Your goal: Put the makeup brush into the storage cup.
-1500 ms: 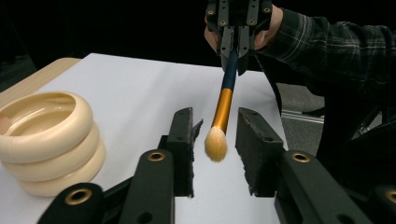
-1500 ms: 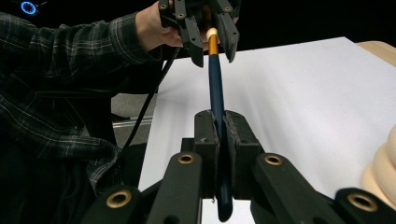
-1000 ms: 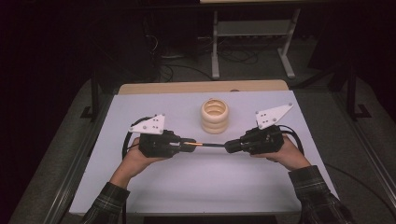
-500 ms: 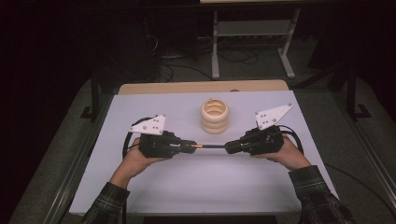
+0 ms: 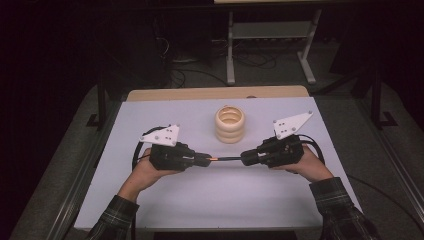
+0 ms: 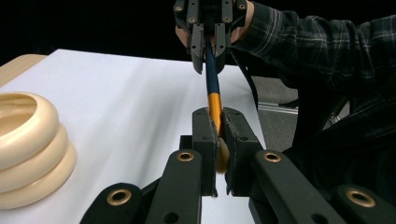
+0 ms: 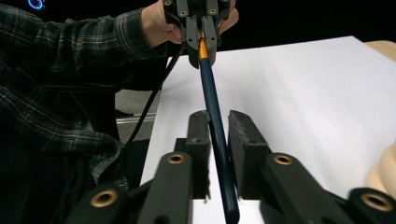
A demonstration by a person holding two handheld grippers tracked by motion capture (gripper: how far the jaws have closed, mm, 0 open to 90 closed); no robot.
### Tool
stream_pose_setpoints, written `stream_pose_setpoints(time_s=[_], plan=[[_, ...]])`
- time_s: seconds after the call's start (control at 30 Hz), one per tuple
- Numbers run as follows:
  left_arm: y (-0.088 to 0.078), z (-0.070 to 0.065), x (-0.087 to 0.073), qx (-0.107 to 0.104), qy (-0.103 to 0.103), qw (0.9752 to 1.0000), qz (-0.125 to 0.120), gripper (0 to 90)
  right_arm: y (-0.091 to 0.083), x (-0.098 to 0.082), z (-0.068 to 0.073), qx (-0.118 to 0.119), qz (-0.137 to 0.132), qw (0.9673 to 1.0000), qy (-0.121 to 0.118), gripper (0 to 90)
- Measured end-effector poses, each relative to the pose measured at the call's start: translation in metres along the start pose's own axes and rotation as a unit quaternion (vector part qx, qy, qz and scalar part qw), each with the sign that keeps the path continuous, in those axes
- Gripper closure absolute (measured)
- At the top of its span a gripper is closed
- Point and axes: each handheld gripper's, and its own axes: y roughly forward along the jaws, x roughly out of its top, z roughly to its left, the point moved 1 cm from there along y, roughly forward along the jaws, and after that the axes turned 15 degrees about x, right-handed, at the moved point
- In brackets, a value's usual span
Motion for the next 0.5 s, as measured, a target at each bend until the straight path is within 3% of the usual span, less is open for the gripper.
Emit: stream_pose_setpoints(time_s=[0.23, 0.5], plan=[[0.001, 0.0, -0.002, 0.001, 0.001, 1.0, 0.009, 84.9, 0.002, 0.001, 0.0, -0.003, 0.008, 0.9999, 0.013, 55.8], [0.003, 0.001, -0.003, -0.002, 0.002, 0.9998, 0.018, 84.9, 0.001, 0.011, 0.001, -0.015, 0.051, 0.9984, 0.017, 53.0]])
